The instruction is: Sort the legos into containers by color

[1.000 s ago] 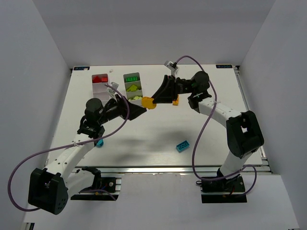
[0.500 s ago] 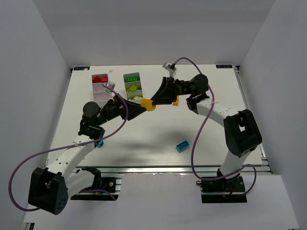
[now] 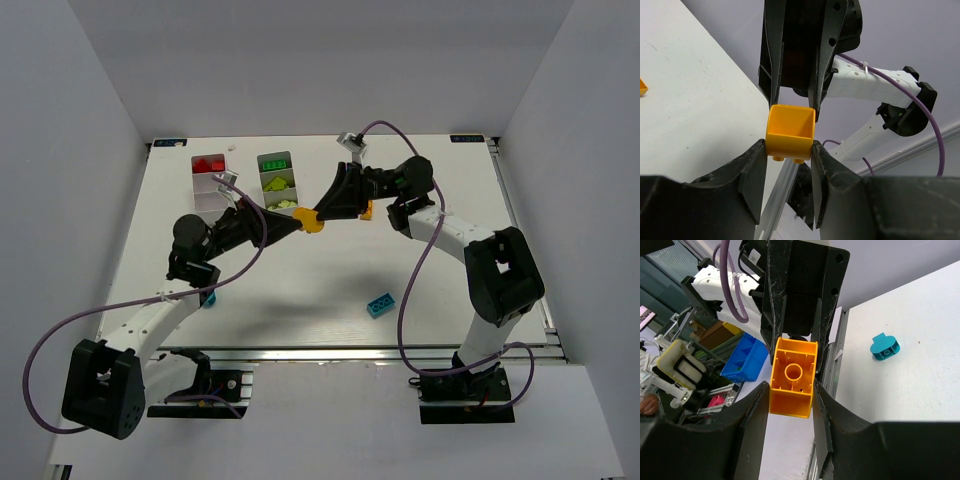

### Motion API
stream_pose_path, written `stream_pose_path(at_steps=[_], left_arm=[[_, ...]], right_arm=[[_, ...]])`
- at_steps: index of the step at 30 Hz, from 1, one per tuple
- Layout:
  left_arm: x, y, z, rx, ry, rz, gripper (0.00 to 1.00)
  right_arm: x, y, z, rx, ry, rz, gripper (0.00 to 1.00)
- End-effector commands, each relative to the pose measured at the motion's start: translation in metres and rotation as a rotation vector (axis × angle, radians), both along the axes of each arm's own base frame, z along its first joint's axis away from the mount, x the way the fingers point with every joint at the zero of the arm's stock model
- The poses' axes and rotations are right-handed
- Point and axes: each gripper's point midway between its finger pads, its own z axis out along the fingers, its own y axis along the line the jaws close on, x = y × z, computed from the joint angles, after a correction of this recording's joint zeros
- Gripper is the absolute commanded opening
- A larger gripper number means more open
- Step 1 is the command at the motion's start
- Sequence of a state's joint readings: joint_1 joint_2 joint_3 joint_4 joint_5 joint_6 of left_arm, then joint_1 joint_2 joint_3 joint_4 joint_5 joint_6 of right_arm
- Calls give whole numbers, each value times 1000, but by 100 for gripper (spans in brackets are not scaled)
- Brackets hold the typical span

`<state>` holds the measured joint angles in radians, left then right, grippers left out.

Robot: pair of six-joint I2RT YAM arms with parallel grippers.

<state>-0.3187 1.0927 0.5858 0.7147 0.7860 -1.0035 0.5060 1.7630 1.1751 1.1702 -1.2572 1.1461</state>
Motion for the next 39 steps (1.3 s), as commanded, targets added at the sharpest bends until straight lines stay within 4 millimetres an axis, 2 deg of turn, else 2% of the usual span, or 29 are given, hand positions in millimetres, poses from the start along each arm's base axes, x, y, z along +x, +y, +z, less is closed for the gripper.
stream_pose_path(at_steps=[1,2,4,5,6,7,8,9,10,11,12,14,15,16,18,21,22,25,26,28,29,30,31,32,33,35,36,38,39], left_arm=[[-12,-4,20,-30,-72,-52,33],[-11,-4,21,-26,-68,-48,30],[-6,-3,19,3,-76,-27,22],[1,0,9,33,-23,0,19],[6,2,11,48,-19,17,12],[15,9,7,75,-20,52,10],[21,14,-4,106,37,77,3],[26,20,-4,122,51,101,1],[38,36,-7,140,54,159,0],[44,48,-15,162,107,206,0],[51,59,-14,185,97,251,0],[71,99,-33,255,197,415,2],[79,115,-29,303,182,476,3],[83,141,-46,347,275,558,3],[96,169,-60,436,316,672,3],[109,193,-67,514,365,768,3],[112,197,-63,530,370,787,4],[122,214,-71,601,422,851,4],[124,218,-75,625,442,863,3],[124,231,-95,713,518,885,3],[128,235,-91,730,515,898,3],[130,239,-92,759,515,908,3],[130,247,-104,811,560,925,3],[135,252,-96,827,554,941,2],[136,256,-98,856,566,942,2],[136,259,-116,921,646,904,1],[142,260,-110,931,643,898,1],[141,259,-123,969,696,861,0],[145,260,-118,980,683,862,0]], right_arm=[[-1,5,6,37,-55,-5,14],[0,5,4,34,-53,-4,36],[-1,4,4,31,-70,-1,62],[3,4,2,35,-99,-10,89],[6,4,-2,12,-74,-18,89],[11,4,-3,2,-74,-35,89],[22,1,-6,10,-152,-71,89],[33,1,-21,-59,-76,-112,89],[44,0,-18,-76,-118,-152,89],[61,-4,-23,-73,-307,-207,89],[71,-9,-46,-191,-261,-268,89],[103,-18,-48,-271,-515,-400,89],[107,-24,-54,-318,-549,-428,89],[113,-32,-64,-354,-586,-468,89],[128,-48,-59,-399,-727,-573,89],[138,-59,-58,-434,-826,-607,89],[133,-65,-69,-474,-789,-568,89],[123,-61,-67,-431,-767,-466,69],[117,-60,-70,-428,-745,-434,50],[113,-60,-73,-428,-724,-419,29],[112,-60,-75,-429,-716,-415,12],[111,-60,-76,-432,-708,-411,4],[111,-60,-80,-438,-693,-409,0],[112,-60,-80,-441,-689,-412,0],[112,-60,-80,-444,-687,-414,0],[115,-60,-82,-456,-672,-426,0],[116,-60,-82,-456,-672,-430,0],[116,-60,-81,-455,-671,-432,0],[117,-60,-81,-455,-663,-436,0]])
